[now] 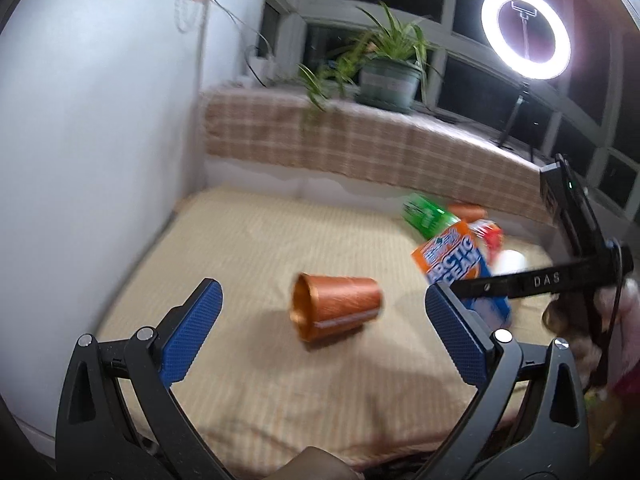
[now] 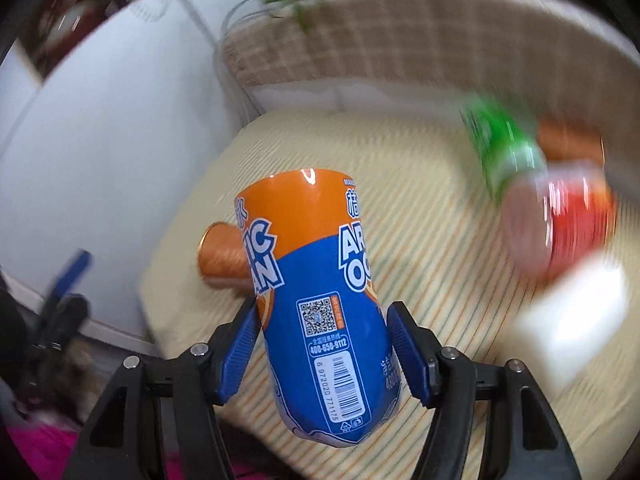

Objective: Flip cup upright
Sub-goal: 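Lift the Arctic Ocean cup with the right tool and swing it toward the left tool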

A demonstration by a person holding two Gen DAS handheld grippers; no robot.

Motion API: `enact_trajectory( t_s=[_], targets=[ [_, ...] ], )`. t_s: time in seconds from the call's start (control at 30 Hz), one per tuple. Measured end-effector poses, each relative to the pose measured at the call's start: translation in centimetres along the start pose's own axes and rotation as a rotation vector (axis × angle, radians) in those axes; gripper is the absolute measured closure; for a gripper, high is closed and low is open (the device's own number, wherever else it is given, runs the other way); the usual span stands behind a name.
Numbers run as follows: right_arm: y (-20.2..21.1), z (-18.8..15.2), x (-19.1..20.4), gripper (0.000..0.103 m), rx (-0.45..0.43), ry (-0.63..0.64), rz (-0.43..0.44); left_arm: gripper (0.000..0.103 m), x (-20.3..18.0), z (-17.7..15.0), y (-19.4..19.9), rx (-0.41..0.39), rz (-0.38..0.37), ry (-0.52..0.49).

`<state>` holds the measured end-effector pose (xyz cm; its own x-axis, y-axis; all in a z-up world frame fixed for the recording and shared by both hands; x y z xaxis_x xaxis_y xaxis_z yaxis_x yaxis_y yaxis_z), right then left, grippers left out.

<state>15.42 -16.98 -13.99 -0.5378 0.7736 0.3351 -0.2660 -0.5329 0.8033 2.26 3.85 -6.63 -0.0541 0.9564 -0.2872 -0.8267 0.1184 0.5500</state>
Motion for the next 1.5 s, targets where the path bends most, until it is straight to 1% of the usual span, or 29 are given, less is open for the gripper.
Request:
enact_trajectory(
  t_s=[0.1, 0.2, 0.27, 0.47, 0.6, 0.7, 0.73, 0.8, 0.9, 1.0, 1.07, 1.17, 1.27, 1.43, 1.5],
  targets=[
    [-0.4, -2.8, -1.5, 0.036, -0.003, -0.144, 0.068, 0.0, -0.8, -0.4, -0.8, 0.044, -0.048, 0.019],
    [-0.8, -5.2, -2.9, 0.036, -0.014, -0.268, 0.116, 0.0, -1.5, -0.7, -1.4, 0.08, -0.08, 0.032],
    [-1.2, -5.8, -3.4, 0.036, -0.018, -0.324, 0.132, 0.0, -2.2, -0.8, -1.9, 0.101, -0.096, 0.031],
    [-2.1, -7.2, -3.8, 0.034, -0.027, -0.382, 0.134, 0.0, -3.5, -1.4, -3.4, 0.177, -0.152, 0.051],
    [-1.7, -6.9, -3.5, 0.031, -0.028, -0.372, 0.119, 0.0, -3.8, -1.7, -4.4, 0.222, -0.181, 0.079],
    [-1.3, -7.0, -3.8, 0.018, -0.046, -0.351, 0.11, 0.0, -3.7, -1.8, -5.1, 0.25, -0.194, 0.106],
    [-0.9, -6.9, -3.9, 0.017, -0.055, -0.342, 0.103, 0.0, -3.7, -1.8, -5.3, 0.258, -0.199, 0.116],
    [0.2, -6.9, -3.8, 0.017, -0.081, -0.309, 0.075, 0.0, -3.8, -1.9, -5.6, 0.272, -0.207, 0.135],
    [2.2, -7.3, -3.6, 0.017, -0.132, -0.262, 0.027, 0.0, -4.4, -2.1, -6.3, 0.317, -0.229, 0.15],
    [4.3, -8.3, -3.4, 0.017, -0.173, -0.218, -0.04, 0.0, -5.1, -2.4, -7.4, 0.387, -0.276, 0.179],
    [5.5, -9.0, -3.4, 0.017, -0.194, -0.199, -0.081, 0.0, -5.3, -2.8, -8.5, 0.458, -0.315, 0.234],
    [7.4, -10.5, -3.4, 0.017, -0.23, -0.184, -0.144, 0.002, -5.9, -3.4, -9.9, 0.534, -0.347, 0.309],
    [8.8, -11.6, -3.6, 0.017, -0.257, -0.196, -0.179, 0.007, -6.6, -3.9, -10.9, 0.567, -0.344, 0.333],
    [10.5, -12.9, -4.3, 0.017, -0.29, -0.229, -0.198, 0.01, -6.9, -4.9, -12.7, 0.614, -0.344, 0.406],
    [11.0, -13.3, -4.6, 0.017, -0.299, -0.237, -0.207, 0.014, -6.9, -5.2, -13.3, 0.625, -0.34, 0.431]
  ],
)
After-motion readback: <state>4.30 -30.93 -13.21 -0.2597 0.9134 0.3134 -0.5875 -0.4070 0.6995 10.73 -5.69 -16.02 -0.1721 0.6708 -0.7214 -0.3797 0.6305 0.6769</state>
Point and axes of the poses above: each gripper's, at about its wrist camera, not at the fingertips, and y roughly against the way its jaws point, x to its left, z to its top, the point moved 3 cm from there along -y, roughly the way its jaws point, and after that the axes turned 7 degrees about y, right-handed, at the moved point
